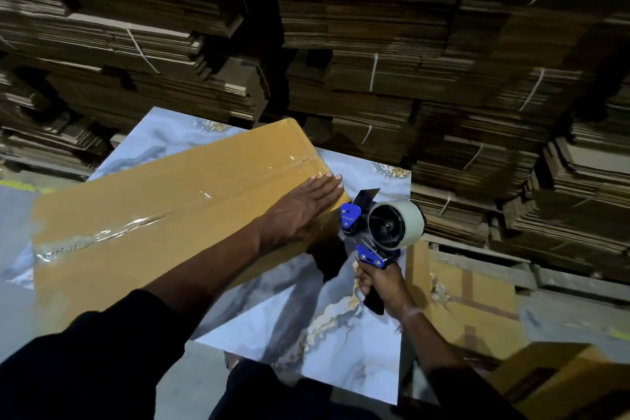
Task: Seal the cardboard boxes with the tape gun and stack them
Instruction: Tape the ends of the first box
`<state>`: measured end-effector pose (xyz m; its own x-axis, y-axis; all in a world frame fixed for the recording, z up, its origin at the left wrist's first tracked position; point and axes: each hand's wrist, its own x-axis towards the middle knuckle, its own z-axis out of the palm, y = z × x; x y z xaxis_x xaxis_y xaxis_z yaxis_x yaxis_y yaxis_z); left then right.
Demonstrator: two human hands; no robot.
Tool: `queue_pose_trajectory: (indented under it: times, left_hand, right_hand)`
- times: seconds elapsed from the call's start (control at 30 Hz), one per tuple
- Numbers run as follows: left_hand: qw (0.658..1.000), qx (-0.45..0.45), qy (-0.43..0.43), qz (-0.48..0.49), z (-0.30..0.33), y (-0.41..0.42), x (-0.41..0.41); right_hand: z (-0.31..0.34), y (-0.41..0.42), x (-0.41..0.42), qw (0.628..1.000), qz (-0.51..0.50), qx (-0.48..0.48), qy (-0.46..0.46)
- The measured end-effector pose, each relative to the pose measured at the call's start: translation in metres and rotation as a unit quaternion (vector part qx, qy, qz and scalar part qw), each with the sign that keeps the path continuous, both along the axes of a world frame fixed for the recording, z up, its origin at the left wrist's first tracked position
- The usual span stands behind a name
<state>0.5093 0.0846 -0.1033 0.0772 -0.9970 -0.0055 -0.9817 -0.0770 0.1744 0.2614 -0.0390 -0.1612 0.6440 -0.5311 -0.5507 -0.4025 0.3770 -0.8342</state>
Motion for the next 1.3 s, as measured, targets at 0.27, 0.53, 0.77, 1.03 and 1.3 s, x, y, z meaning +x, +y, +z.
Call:
queue_pose_trajectory:
  times: [0.27,0.53,0.77,1.03,1.3]
  left_hand:
    - [1.0,-0.005,0.002,0.007,-0.004,-0.002,0.001]
    - [1.0,-0.001,-0.002,0.007,-0.006,-0.003,0.003]
    - [1.0,-0.002,0.009,0.004,-0.005,-0.003,0.003]
    - [1.0,0.011,0.001,0.0,-0.009,-0.005,0.007]
    - [1.0,-0.008,-0.01,-0.007,-0.008,-0.003,0.006]
  right_hand:
    - [0.001,-0.02,0.001,0.996,-0.011,-0.055,0.064]
    - [0.02,-0.036,-0.003,0.988,0.026,-0.134,0.068]
    - [0.022,-0.047,-0.004,0.97,0.062,-0.209,0.108]
    - [0.037,-0.074,0.005,0.901,0.147,-0.386,0.134]
    - [0.056,-0.094,0.003,0.812,0.203,-0.529,0.14]
